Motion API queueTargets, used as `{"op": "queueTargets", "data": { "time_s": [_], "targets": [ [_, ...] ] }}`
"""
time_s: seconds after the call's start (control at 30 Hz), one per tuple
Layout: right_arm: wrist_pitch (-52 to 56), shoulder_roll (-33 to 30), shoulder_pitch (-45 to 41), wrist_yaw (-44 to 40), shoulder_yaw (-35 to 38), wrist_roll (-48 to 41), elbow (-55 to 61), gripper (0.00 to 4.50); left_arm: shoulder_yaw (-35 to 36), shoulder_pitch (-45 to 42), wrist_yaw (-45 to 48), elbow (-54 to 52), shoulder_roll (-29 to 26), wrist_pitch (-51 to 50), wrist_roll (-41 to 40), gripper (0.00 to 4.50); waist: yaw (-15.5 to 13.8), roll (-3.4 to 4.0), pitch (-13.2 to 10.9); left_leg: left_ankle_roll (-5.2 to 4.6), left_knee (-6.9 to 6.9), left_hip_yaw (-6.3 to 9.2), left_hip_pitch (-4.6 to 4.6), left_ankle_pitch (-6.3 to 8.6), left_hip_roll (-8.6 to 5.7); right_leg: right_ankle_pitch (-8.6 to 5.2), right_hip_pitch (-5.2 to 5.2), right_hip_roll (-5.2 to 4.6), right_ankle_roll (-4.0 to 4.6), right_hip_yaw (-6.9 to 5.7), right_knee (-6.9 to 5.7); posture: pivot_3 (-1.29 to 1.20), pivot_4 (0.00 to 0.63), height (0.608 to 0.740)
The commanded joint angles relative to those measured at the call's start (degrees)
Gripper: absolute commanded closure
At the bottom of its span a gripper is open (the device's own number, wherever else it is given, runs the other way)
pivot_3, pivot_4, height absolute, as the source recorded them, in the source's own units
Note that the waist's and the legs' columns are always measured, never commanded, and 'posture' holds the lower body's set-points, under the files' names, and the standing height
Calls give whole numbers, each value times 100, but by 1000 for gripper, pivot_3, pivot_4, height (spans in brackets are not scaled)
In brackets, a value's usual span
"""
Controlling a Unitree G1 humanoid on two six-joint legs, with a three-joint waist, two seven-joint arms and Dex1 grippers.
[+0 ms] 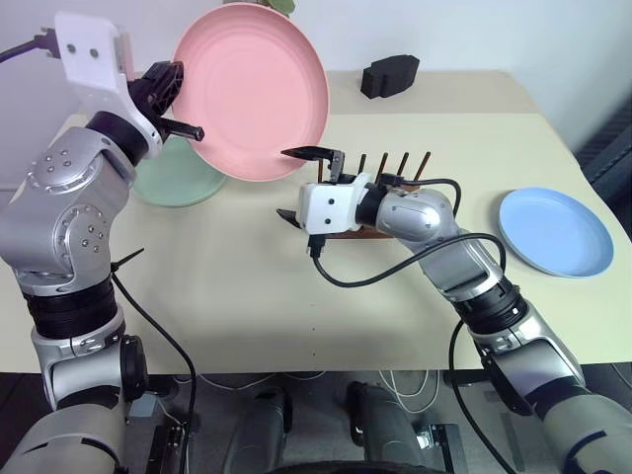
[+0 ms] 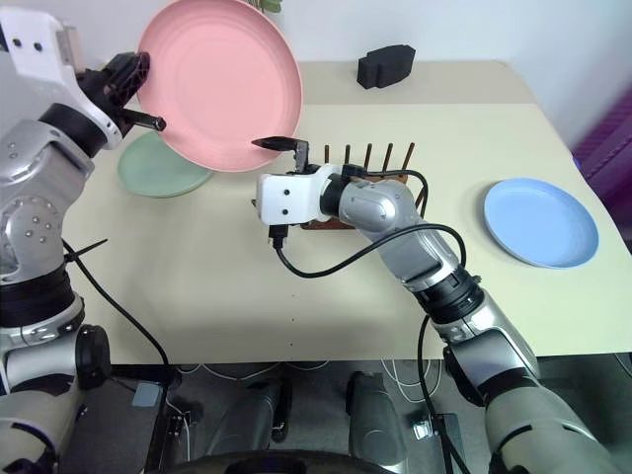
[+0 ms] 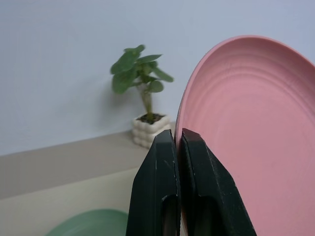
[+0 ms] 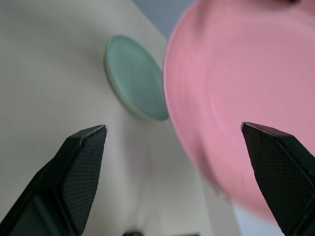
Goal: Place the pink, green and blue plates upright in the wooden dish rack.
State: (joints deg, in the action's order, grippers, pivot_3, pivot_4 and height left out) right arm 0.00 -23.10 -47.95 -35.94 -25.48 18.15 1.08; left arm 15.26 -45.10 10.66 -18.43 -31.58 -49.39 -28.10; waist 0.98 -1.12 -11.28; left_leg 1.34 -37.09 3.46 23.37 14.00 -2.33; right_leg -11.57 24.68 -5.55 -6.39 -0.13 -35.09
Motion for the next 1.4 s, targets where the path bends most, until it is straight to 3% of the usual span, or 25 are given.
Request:
{"op": "queueTargets", "data": {
  "time_s": [0.03,0.1,0.2,0.43,0.63,0.73,0.97,1.13,1.3,1.4],
  "targets": [
    [-265,132,-250,277,7,365,-263,0,42,-217,-66,-385,15,-126,-108,4458,-1,0,0,0,0,0,0,0,0,0,0,0,0,0,0,0,150,736],
    [-377,197,-323,357,11,489,-452,0,12,-207,-71,-483,17,-246,-140,4458,-1,0,0,1,0,0,0,0,0,0,0,0,0,0,0,0,150,736],
    [-567,232,-361,398,1,639,-605,893,-28,-165,-60,-586,5,-349,-172,4500,1,0,0,1,0,1,0,-1,-1,0,1,0,0,0,-1,0,150,736],
    [-773,332,-314,426,48,757,-638,4432,51,-134,-132,-536,38,-437,-165,4500,6,0,0,2,1,1,0,-1,-1,0,1,1,0,0,-2,0,150,736],
    [-851,345,-231,459,97,838,-540,4480,194,-100,-172,-410,215,-409,-265,4500,0,0,0,4,1,1,0,-2,-1,0,2,2,0,1,-3,0,150,736],
    [-892,319,-197,500,109,907,-500,4500,375,-90,-178,-367,370,-364,-362,3612,-8,0,0,4,0,1,0,-2,-1,0,1,2,1,0,-3,0,150,736],
    [-1091,149,-229,784,201,1169,-504,4500,900,-151,-189,-333,613,56,-726,33,10,0,0,9,1,2,0,-5,0,0,3,2,1,1,-4,0,150,736],
    [-1380,-284,-406,1129,588,1243,-648,4500,1485,-418,-255,-122,489,892,-776,33,-9,-1,0,11,0,1,0,-7,-1,1,3,2,2,1,-3,0,150,736],
    [-1506,-701,-350,1062,1055,880,-777,4500,1519,-223,131,-59,136,1167,-878,33,-21,-1,0,11,0,1,0,-7,-2,1,-1,2,2,1,-1,0,150,736],
    [-1086,-899,-129,534,1867,-347,-796,4500,1121,570,944,-308,-187,1259,-836,33,-4,0,1,10,1,-1,-1,-7,-1,1,-3,2,2,1,-1,0,150,736]
  ]
}}
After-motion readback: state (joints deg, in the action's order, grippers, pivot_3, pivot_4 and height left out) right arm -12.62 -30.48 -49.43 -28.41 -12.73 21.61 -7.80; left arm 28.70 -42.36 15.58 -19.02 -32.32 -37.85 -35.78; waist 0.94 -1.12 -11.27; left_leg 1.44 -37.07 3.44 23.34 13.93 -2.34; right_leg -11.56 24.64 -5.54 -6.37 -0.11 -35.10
